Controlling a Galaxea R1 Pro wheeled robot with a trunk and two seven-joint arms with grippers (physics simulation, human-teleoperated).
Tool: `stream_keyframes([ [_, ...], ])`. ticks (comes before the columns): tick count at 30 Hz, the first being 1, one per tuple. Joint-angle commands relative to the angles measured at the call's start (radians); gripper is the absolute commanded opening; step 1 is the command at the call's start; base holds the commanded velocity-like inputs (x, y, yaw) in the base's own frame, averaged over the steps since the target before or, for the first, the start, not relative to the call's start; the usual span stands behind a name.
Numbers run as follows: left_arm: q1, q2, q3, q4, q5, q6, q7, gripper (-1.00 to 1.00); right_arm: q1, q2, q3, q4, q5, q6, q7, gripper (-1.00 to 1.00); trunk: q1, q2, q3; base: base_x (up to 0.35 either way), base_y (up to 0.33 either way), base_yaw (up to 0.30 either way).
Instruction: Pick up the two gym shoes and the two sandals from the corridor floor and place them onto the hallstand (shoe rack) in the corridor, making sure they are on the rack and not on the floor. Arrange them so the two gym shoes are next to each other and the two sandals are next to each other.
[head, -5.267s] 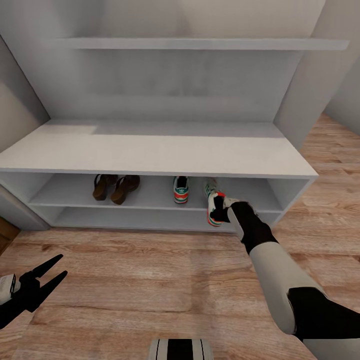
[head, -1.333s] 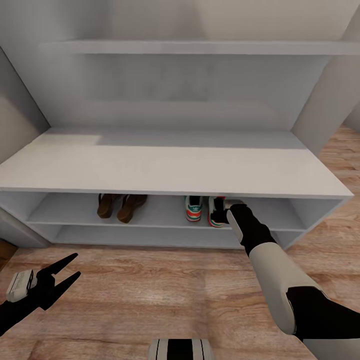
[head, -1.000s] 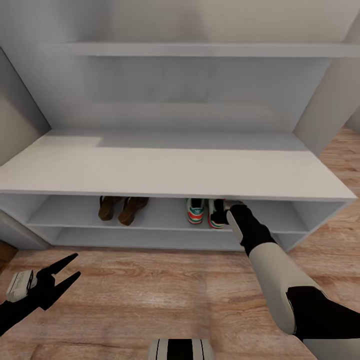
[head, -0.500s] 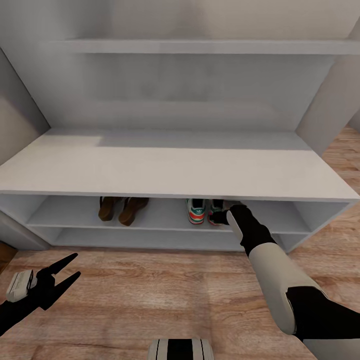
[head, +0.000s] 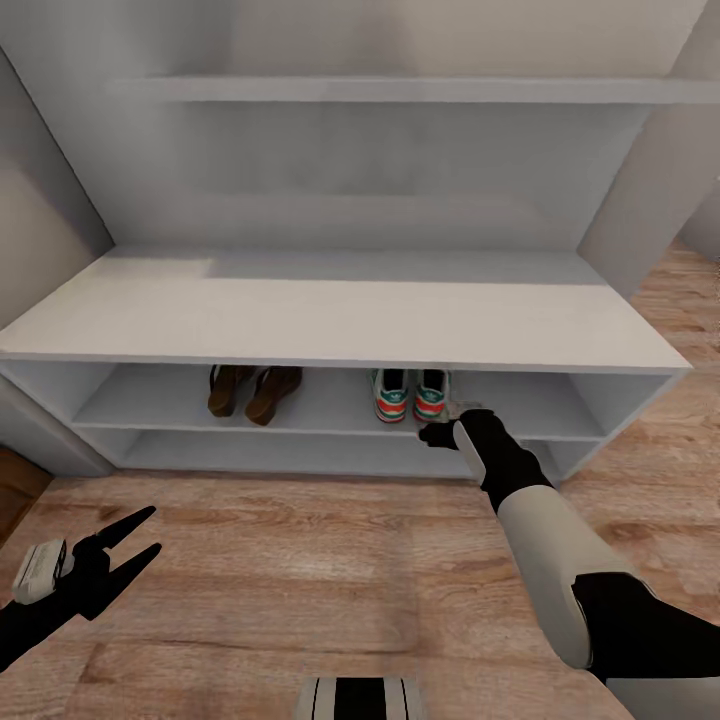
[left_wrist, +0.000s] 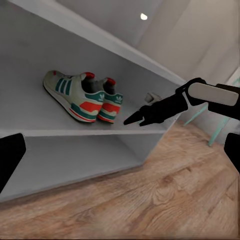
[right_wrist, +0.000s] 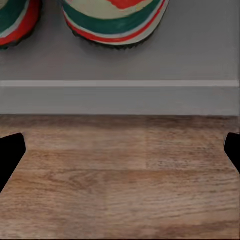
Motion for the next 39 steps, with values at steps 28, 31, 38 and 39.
stream_keyframes([
  [28, -0.001, 0.000, 0.001, 0.000, 0.000, 0.011, -0.004, 1.00, 0.002, 0.001, -0.004, 0.014, -0.012, -0.087, -0.006, 1.00, -0.001, 0.000, -0.001, -0.204, 0.000, 0.000],
  [31, -0.001, 0.000, 0.001, 0.000, 0.000, 0.011, -0.004, 1.00, 0.002, 0.001, -0.004, 0.017, -0.014, -0.130, -0.005, 1.00, -0.001, 0.000, -0.001, -0.003, 0.000, 0.000],
  [38, -0.001, 0.000, 0.001, 0.000, 0.000, 0.011, -0.004, 1.00, 0.004, 0.000, -0.004, 0.021, -0.010, -0.163, -0.001, 1.00, -0.001, 0.000, -0.001, 0.000, 0.000, 0.000],
  [39, -0.001, 0.000, 0.001, 0.000, 0.000, 0.011, -0.004, 1.00, 0.004, 0.000, -0.005, 0.022, -0.009, -0.164, 0.000, 1.00, -0.001, 0.000, -0.001, 0.000, 0.000, 0.000],
])
